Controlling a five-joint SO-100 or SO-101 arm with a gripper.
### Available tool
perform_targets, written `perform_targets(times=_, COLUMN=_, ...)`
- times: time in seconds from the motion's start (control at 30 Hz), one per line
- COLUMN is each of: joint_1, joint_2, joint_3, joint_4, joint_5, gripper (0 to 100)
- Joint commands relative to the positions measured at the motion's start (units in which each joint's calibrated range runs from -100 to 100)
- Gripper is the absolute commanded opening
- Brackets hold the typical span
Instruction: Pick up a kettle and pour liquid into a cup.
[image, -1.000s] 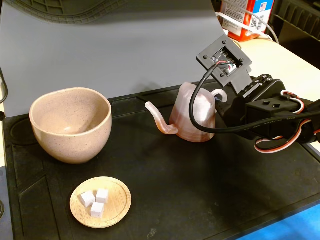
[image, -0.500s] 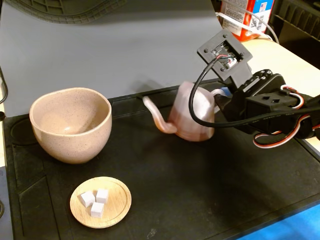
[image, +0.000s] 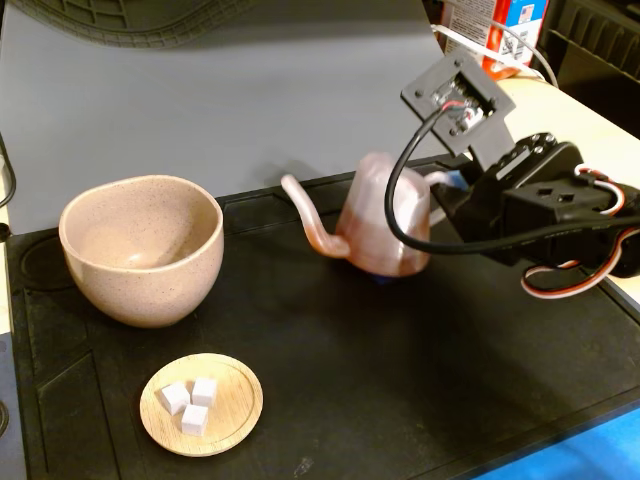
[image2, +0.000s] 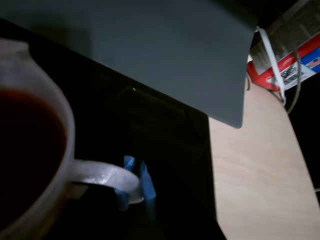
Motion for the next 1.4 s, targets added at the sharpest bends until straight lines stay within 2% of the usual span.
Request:
perform_targets(times=0.0, joint_1=-0.35, joint_2=-8.42, joint_3=-0.14, joint_4=4.09, joint_5=-0.99, gripper=1)
perform_targets(times=0.2, joint_1=-3.09, joint_2=-19.85, joint_3=-1.14, joint_4=14.21, joint_5=-1.25, gripper=1)
perform_targets(times=0.37, joint_1=-5.52, joint_2=-20.87, joint_3=-11.31, joint_4=21.91, joint_5=-0.88, gripper=1)
perform_targets(times=0.6, joint_1=-5.52, joint_2=-20.96, joint_3=-13.12, joint_4=21.91, joint_5=-0.72, gripper=1)
perform_targets(times=0.83, joint_1=-7.88, joint_2=-20.28, joint_3=-14.94, joint_4=21.99, joint_5=1.01, gripper=1)
perform_targets(times=0.9, joint_1=-8.18, joint_2=-20.19, joint_3=-14.94, joint_4=21.99, joint_5=3.53, gripper=1)
perform_targets(times=1.23, joint_1=-8.03, joint_2=-19.94, joint_3=-14.94, joint_4=21.99, joint_5=5.21, gripper=1)
perform_targets(times=1.37, joint_1=-8.41, joint_2=-11.66, joint_3=-26.55, joint_4=21.99, joint_5=6.73, gripper=1)
